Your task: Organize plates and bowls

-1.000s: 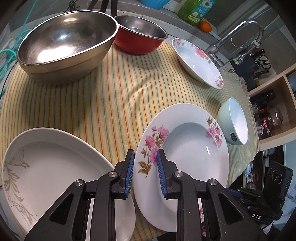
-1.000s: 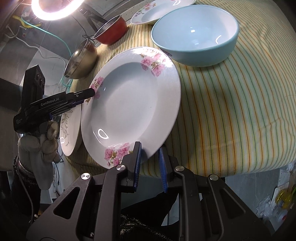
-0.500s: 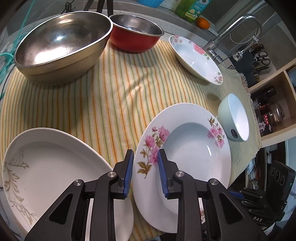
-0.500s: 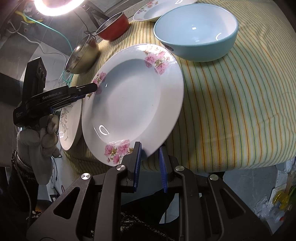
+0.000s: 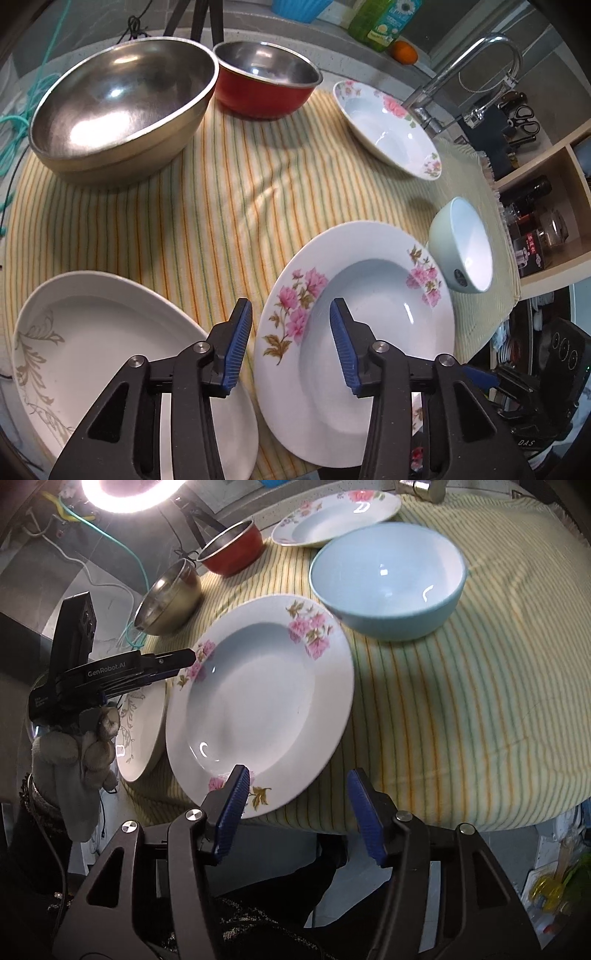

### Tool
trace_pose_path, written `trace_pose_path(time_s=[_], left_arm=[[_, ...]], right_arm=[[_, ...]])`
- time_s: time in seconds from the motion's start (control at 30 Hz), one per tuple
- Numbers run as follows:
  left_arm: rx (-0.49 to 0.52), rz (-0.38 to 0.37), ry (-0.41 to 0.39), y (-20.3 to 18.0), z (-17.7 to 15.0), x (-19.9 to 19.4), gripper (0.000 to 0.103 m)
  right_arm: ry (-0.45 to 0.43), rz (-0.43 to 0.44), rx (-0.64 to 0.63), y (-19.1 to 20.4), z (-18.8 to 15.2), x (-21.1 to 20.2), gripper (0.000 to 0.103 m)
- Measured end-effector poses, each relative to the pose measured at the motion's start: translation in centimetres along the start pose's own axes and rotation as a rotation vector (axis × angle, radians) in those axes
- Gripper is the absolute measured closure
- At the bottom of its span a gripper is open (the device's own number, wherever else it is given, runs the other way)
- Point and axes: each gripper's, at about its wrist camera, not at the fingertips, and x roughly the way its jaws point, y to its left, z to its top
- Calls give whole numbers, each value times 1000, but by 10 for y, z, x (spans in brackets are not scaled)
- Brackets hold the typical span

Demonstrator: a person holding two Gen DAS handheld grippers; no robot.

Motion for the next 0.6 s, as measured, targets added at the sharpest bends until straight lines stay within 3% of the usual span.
trace_pose_path(time_s=[0.13, 0.3, 0.6], left_arm=[[-28, -20, -33, -2, 8, -8, 53], [-55, -53, -69, -9, 19, -12, 53], [-122, -109, -128, -27, 44, 0, 53]], right_arm=[[-30, -2, -10, -9, 8, -20, 45], [-82, -14, -43, -25, 28, -51, 45], [-193, -47, -53, -77, 116, -83, 45]])
